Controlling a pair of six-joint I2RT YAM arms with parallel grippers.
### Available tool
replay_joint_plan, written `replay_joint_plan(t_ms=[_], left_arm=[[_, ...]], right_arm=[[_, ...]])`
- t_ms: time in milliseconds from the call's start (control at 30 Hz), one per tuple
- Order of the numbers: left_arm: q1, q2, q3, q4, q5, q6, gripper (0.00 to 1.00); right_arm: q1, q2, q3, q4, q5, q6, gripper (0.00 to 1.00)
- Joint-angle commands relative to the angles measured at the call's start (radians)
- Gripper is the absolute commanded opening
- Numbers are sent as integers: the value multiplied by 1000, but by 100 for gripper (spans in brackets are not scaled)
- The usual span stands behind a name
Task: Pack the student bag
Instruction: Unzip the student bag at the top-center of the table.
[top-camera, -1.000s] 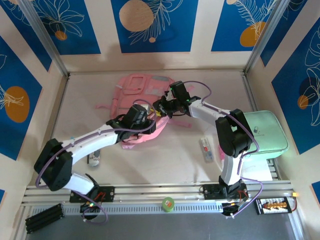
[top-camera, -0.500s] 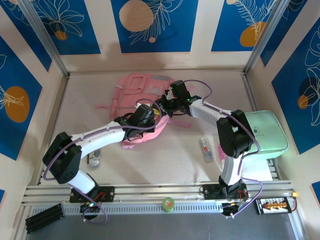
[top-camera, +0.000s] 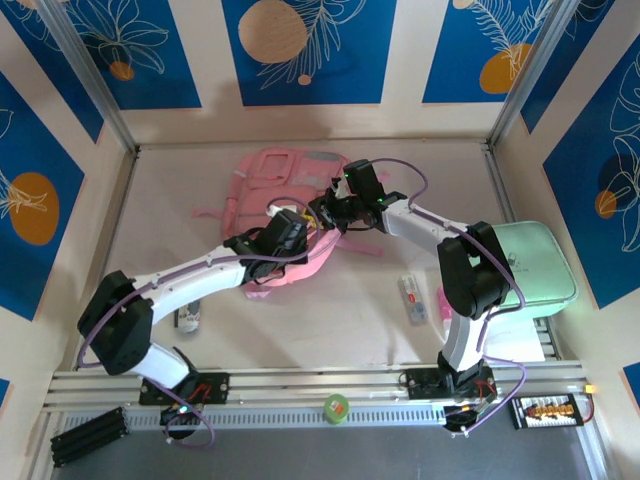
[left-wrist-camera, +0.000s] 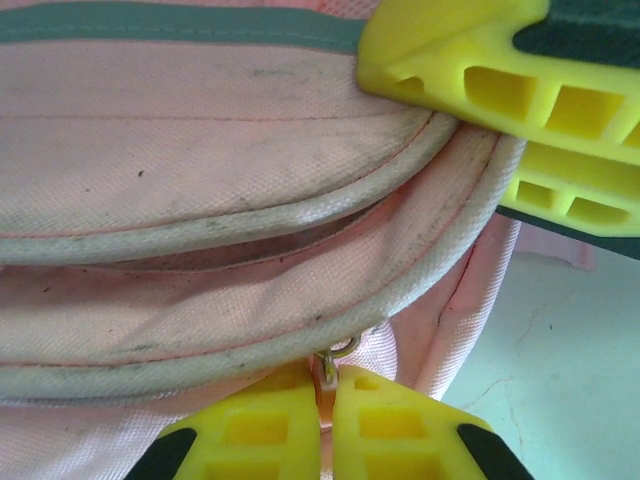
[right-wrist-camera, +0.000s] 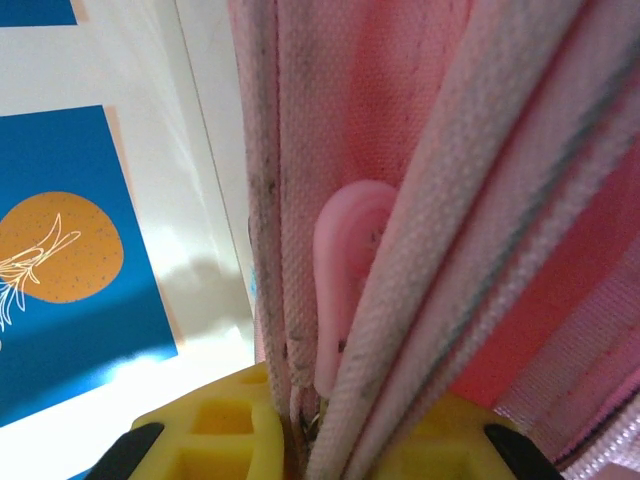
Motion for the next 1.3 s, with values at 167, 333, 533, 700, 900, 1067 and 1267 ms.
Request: replay_joint_plan(t_ms=[167,333,533,700,900,1067,1267], left_arm=[[3,-62,-59,-50,-97,-26,3],[5,-85,-75,-76,-126,-25,0],[7,-65,-70,-18,-74,12,9],[7,-24,-39,-25,-77,15,21],[9,-10,-27,-13,-74,23,23],[9,1,-21,2,-52,31,23],[9,1,-23,17,-38,37,14]], right_arm=[[-18,-69,-15,21,-30,-26,15],[-24,-69,-15,17,-31,-28,15],[-24,-66,-8,15,-39,-27,14],[-27,-74,-13,18,-44,-28,14],[-28,-79,-18,21,-49,-26,15],[-28,-78,-19,26,-55,-23,14],[-30,-74,-22,26,-51,-24,14]])
